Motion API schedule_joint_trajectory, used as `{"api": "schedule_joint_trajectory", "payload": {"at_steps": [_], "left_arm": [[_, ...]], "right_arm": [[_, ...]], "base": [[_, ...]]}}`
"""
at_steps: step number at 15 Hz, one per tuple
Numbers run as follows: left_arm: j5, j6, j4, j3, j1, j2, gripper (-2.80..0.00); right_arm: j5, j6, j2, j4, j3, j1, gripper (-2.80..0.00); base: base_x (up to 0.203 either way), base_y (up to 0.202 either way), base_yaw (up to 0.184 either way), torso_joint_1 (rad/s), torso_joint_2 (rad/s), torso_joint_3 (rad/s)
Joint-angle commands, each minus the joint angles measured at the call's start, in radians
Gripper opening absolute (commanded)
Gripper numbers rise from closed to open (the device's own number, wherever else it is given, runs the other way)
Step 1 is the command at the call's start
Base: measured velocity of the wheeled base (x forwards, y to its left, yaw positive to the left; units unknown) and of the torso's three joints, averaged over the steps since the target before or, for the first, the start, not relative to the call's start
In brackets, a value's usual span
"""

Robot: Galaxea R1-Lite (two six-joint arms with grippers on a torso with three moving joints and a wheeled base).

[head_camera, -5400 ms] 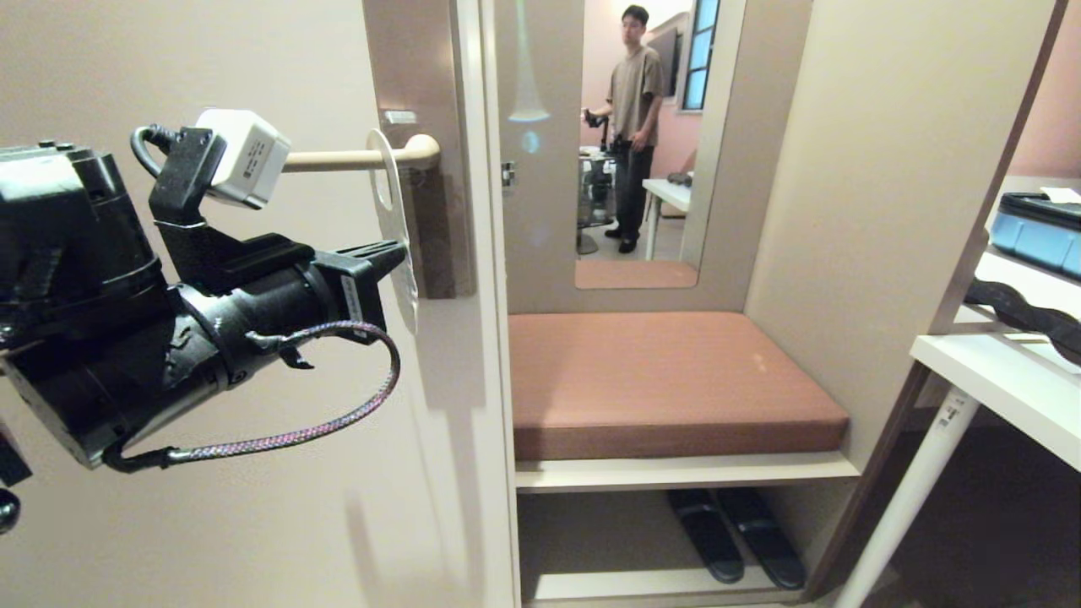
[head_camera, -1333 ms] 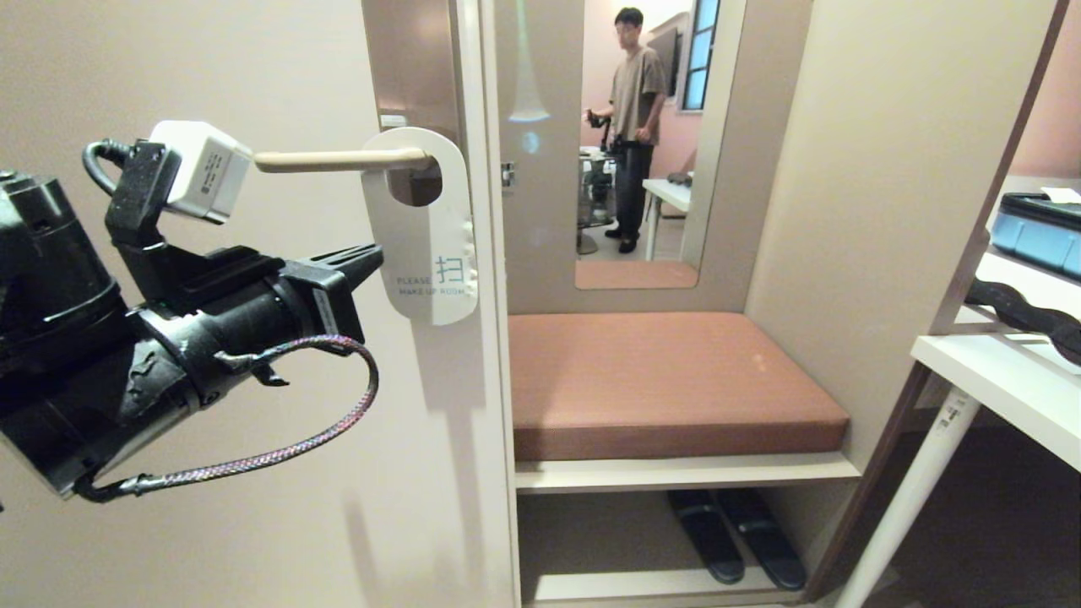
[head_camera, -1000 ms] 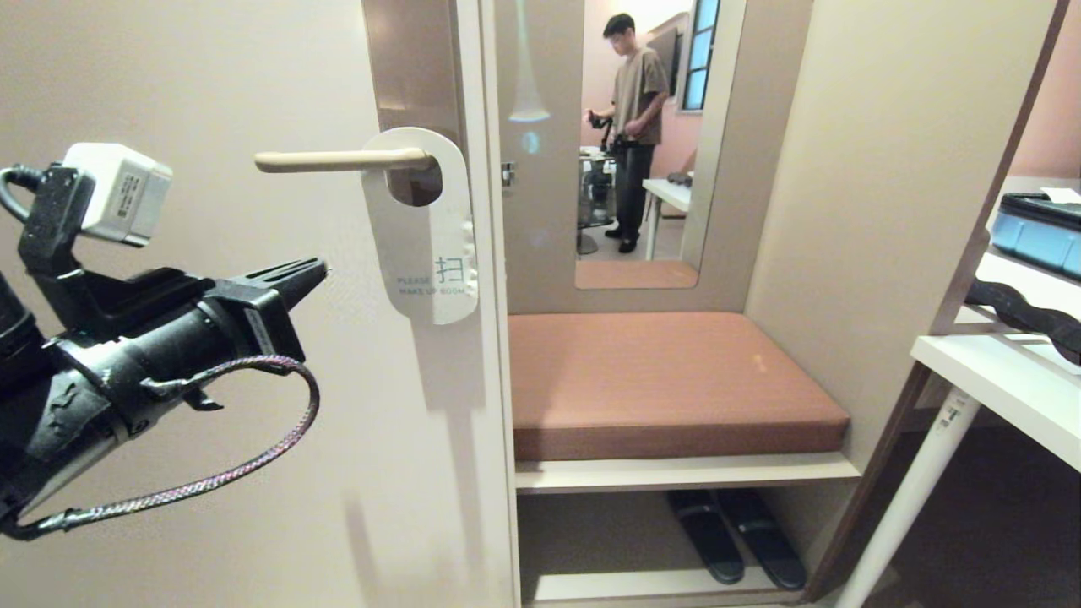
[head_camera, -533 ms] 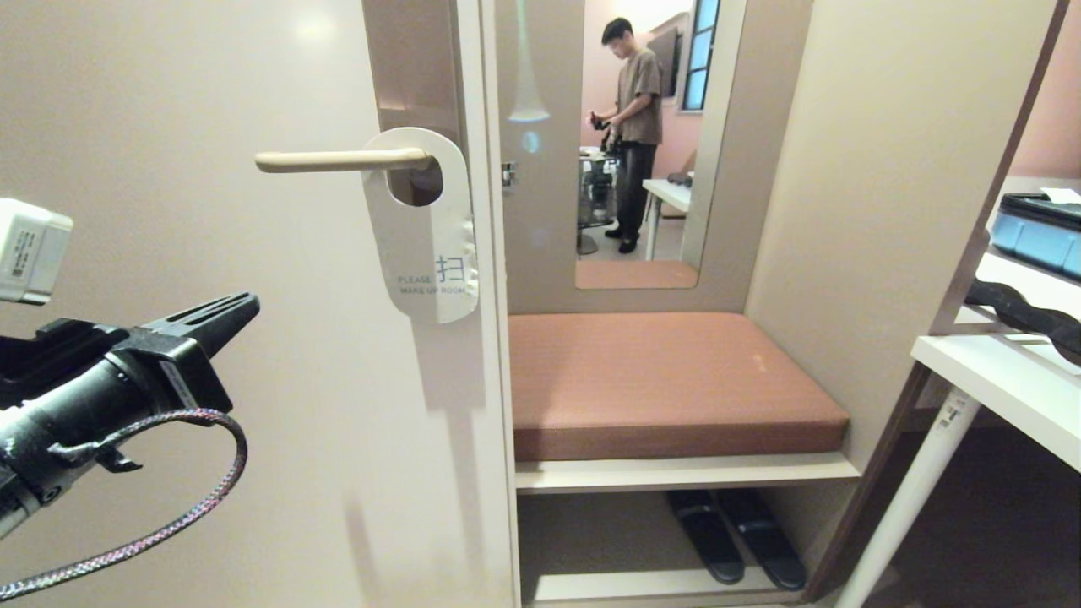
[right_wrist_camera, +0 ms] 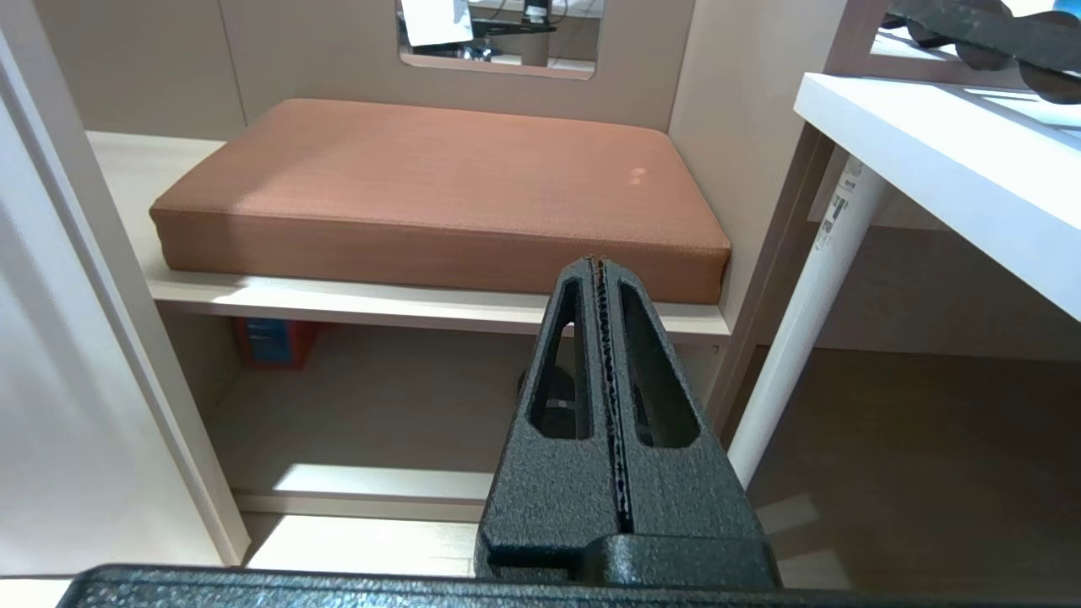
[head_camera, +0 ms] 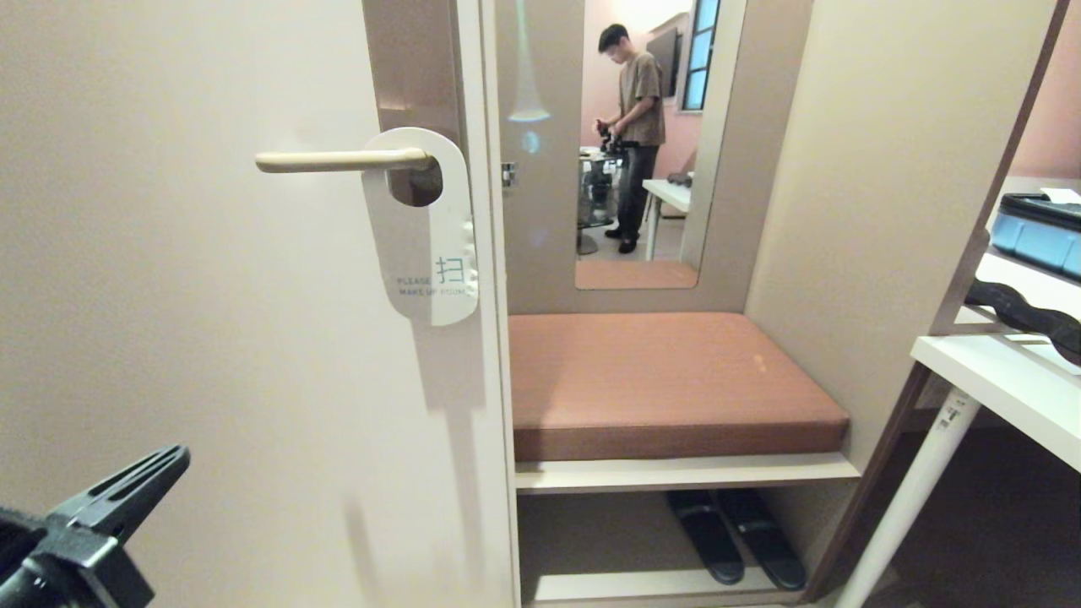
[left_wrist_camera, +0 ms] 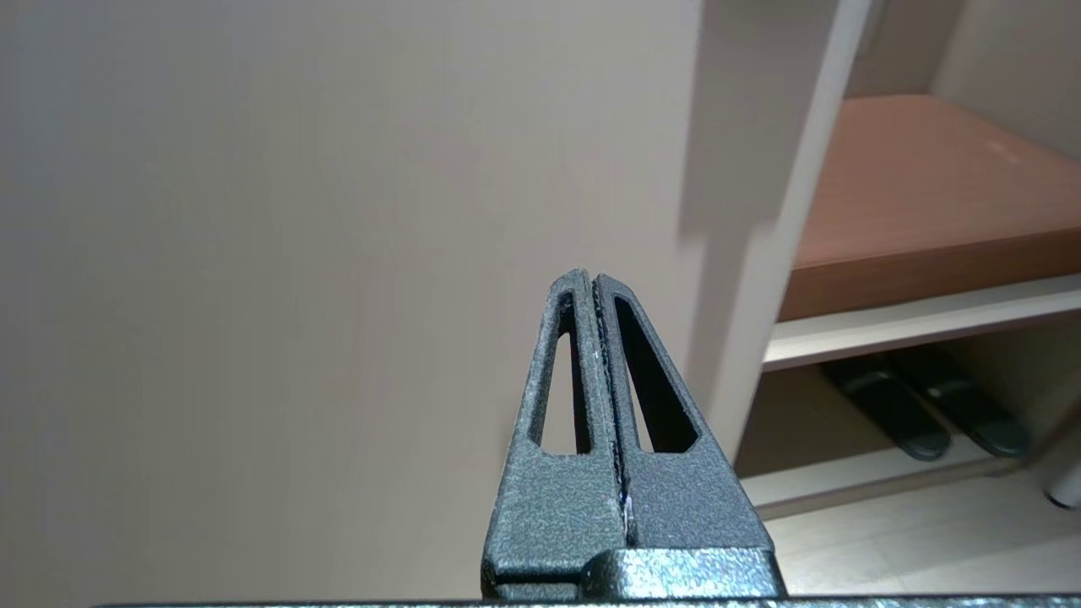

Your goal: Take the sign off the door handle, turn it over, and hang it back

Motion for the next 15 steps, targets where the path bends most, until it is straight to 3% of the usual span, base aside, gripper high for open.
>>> {"api": "schedule_joint_trajectory", "payload": {"at_steps": [1,4,9,11,15], "left_arm": [[0.001,0.002,0.005,0.073,0.033,-0.158,-2.80],[-0.021,0.015,0.144,0.107,0.157,-0.315,-2.80],[-0.146,0.044,0.420,0.113,0.308,-0.561,-2.80],[-0.169,0.052,0.548,0.113,0.335,-0.629,-2.80],[-0.166,0.054,0.651,0.113,0.305,-0.764,-2.80]], "right_arm": [[0.000,-0.001,0.000,-0.001,0.000,0.000,-2.80],[0.000,-0.001,0.000,-0.001,0.000,0.000,-2.80],[0.000,-0.001,0.000,-0.001,0.000,0.000,-2.80],[0.000,-0.001,0.000,-0.001,0.000,0.000,-2.80],[0.000,-0.001,0.000,0.001,0.000,0.000,-2.80]], "base": [[0.000,0.000,0.000,0.000,0.00,0.000],[0.000,0.000,0.000,0.000,0.00,0.000],[0.000,0.000,0.000,0.000,0.00,0.000],[0.000,0.000,0.000,0.000,0.00,0.000],[0.000,0.000,0.000,0.000,0.00,0.000]]}}
